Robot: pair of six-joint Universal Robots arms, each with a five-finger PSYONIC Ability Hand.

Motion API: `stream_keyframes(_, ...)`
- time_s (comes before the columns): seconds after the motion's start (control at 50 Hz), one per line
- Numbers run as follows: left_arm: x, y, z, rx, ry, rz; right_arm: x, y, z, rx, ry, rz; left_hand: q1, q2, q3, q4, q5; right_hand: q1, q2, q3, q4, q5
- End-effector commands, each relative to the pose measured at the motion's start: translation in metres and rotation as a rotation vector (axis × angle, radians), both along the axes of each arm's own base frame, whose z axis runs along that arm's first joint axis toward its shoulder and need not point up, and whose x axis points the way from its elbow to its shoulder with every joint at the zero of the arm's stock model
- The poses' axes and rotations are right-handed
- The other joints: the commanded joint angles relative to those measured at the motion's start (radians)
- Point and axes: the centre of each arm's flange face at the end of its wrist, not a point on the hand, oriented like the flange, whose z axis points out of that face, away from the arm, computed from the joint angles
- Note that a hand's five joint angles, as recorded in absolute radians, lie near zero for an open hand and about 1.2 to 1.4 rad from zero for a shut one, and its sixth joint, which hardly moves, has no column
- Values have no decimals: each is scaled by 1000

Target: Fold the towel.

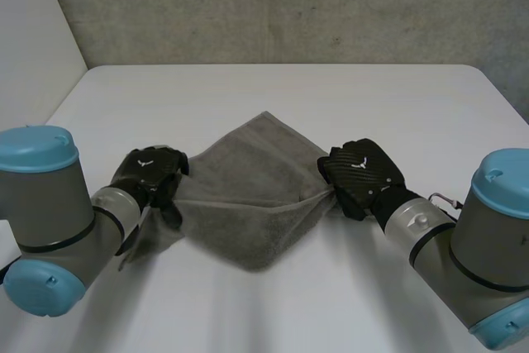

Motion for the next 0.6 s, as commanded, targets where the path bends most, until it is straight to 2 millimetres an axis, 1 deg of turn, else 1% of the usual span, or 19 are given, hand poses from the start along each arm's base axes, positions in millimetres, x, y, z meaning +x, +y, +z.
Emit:
stream_keyframes(0.02,0,5,3,0,2,-4,2,2,-4,9,9,5,-65,-66,-71,-64,-29,59,74,64,62,32)
stream_keyframes(0.14,1,17,6,3,1,-15,3,3,-13,31,22,5,-59,-60,-65,-58,-23,59,74,64,62,32)
stream_keyframes(0.18,2,21,7,5,0,-18,3,3,-13,32,22,5,-59,-60,-65,-58,-23,59,74,64,62,32)
stream_keyframes(0.26,4,30,14,-12,8,-21,3,2,-14,32,23,5,-68,-69,-74,-67,-32,59,74,64,62,32)
stream_keyframes(0.3,5,33,16,-19,11,-24,2,2,-15,36,25,3,-94,-95,-101,-94,-58,59,74,64,62,32)
stream_keyframes(0.32,4,36,17,-24,14,-30,2,2,-15,36,25,3,-179,-180,-185,-178,-143,59,74,64,62,32)
stream_keyframes(0.34,3,40,17,-26,17,-40,3,3,-15,36,25,5,-220,-221,-226,-219,-184,59,74,64,62,32)
stream_keyframes(0.36,3,40,17,-26,17,-40,3,3,-15,36,25,5,-221,-222,-227,-220,-185,59,74,64,62,32)
stream_keyframes(0.4,-8,53,17,-30,24,-99,3,3,-15,36,25,5,-218,-219,-224,-217,-182,59,74,64,62,32)
stream_keyframes(0.42,-8,53,17,-30,24,-99,3,3,-15,36,25,5,-218,-219,-224,-217,-182,59,74,64,62,32)
stream_keyframes(0.44,-13,59,16,-31,29,-134,3,3,-15,36,25,5,-209,-210,-215,-208,-173,59,74,64,62,32)
stream_keyframes(0.46,-13,59,16,-31,29,-134,3,3,-15,36,25,4,-209,-210,-215,-208,-173,59,74,64,62,32)
stream_keyframes(0.5,-18,67,14,-24,31,-172,3,3,-15,36,25,4,-197,-198,-203,-196,-161,59,74,64,62,32)
stream_keyframes(0.6,-19,70,8,-4,21,-178,3,3,-16,37,27,4,-182,-184,-189,-182,-147,59,74,64,62,32)
